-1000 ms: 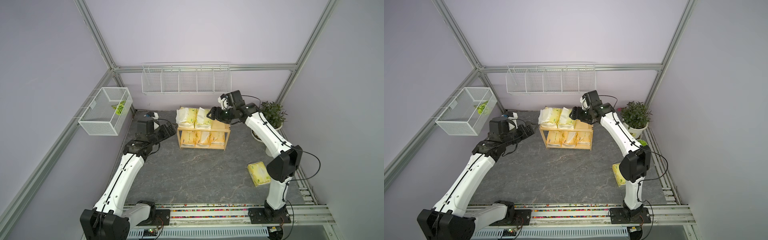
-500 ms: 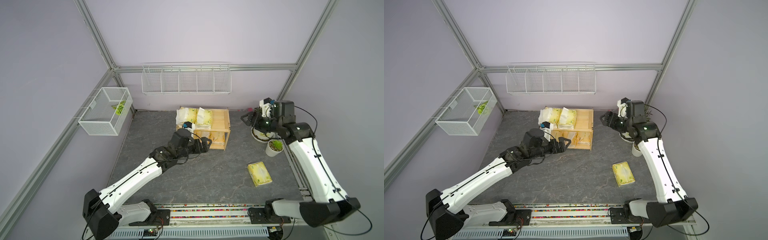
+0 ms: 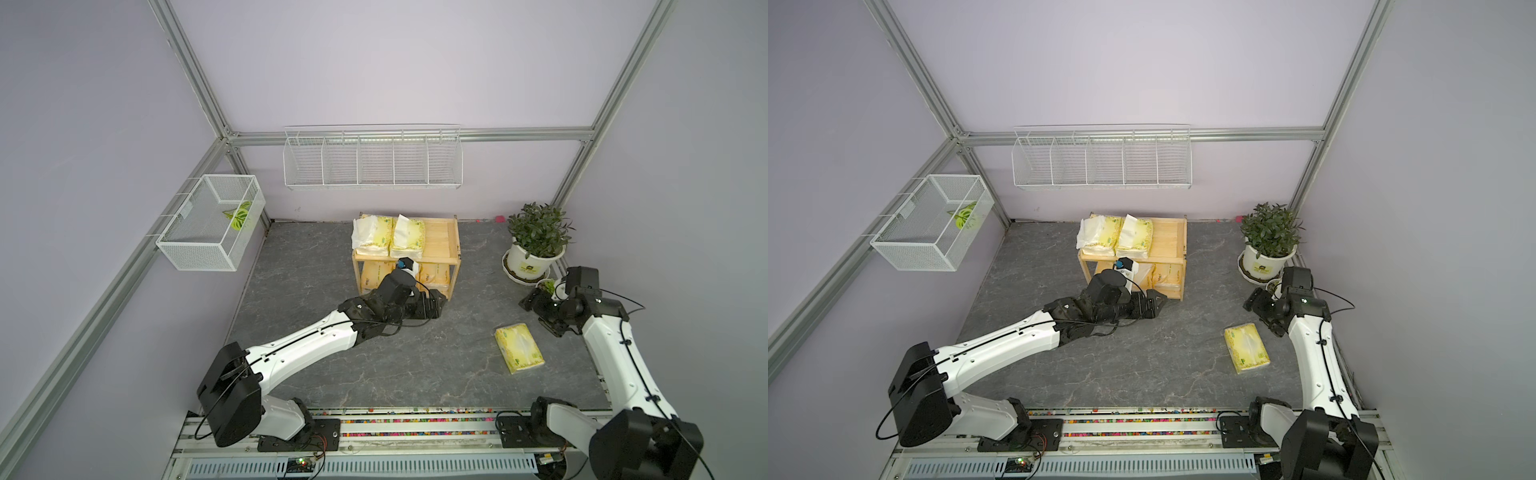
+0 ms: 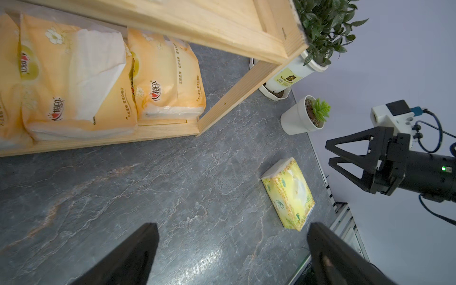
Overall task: Place the tissue boxes on the shelf by color
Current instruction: Move the box of tissues to the center of the board.
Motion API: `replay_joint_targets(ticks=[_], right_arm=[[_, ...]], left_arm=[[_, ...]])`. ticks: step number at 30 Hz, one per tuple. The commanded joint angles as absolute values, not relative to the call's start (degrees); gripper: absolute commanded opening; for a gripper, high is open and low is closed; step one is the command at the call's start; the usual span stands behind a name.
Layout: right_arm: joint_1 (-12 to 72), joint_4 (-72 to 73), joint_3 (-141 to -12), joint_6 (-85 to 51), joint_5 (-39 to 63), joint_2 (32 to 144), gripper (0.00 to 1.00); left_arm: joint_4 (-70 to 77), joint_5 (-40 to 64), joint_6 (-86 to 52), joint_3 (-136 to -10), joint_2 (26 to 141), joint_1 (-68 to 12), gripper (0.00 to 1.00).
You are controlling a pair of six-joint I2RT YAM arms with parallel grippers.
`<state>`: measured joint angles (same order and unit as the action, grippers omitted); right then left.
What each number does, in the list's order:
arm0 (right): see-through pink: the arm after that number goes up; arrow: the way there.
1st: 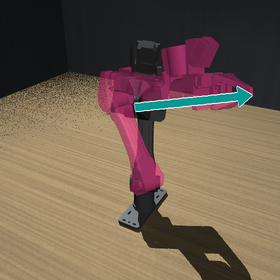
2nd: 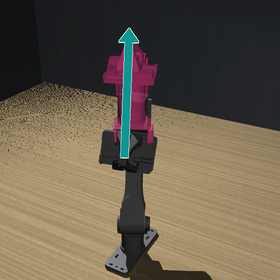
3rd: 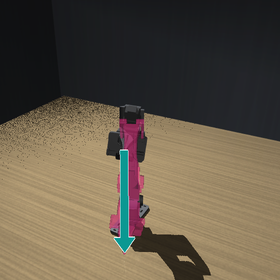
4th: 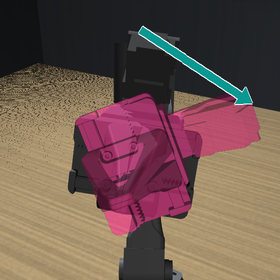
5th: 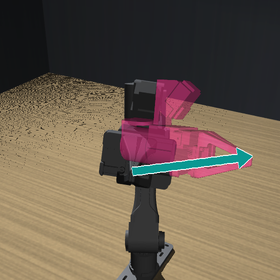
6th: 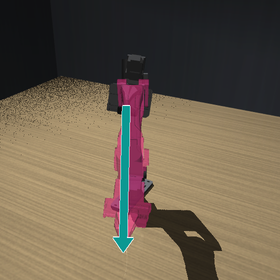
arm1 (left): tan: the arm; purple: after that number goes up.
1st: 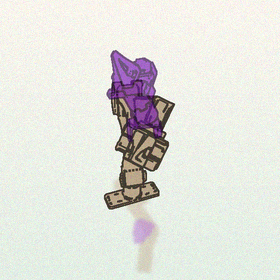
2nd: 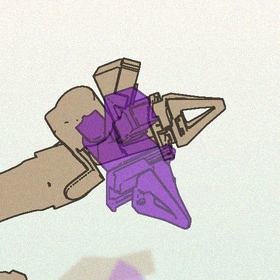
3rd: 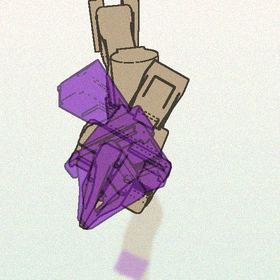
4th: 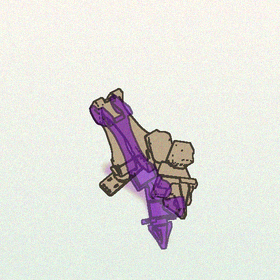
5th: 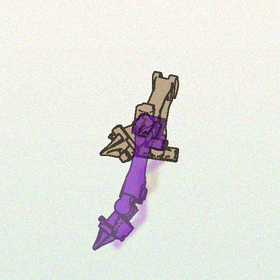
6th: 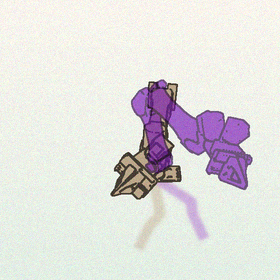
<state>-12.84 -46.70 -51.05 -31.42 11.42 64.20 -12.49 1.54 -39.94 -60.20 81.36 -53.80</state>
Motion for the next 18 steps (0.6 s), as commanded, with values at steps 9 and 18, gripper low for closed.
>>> replay_joint_targets(ticks=[9,18], right_arm=[[-15.3,-40.43,-42.26,-36.3,4.12,71.1,0.81],[-15.04,-36.07,-39.18,-36.77,18.89,73.18,0.79]], left_arm=[[-10.63,3.63,-37.27,-62.85,81.49,-54.0,1.0],[-11.38,3.16,-36.68,-62.75,79.9,-54.02,1.0]])
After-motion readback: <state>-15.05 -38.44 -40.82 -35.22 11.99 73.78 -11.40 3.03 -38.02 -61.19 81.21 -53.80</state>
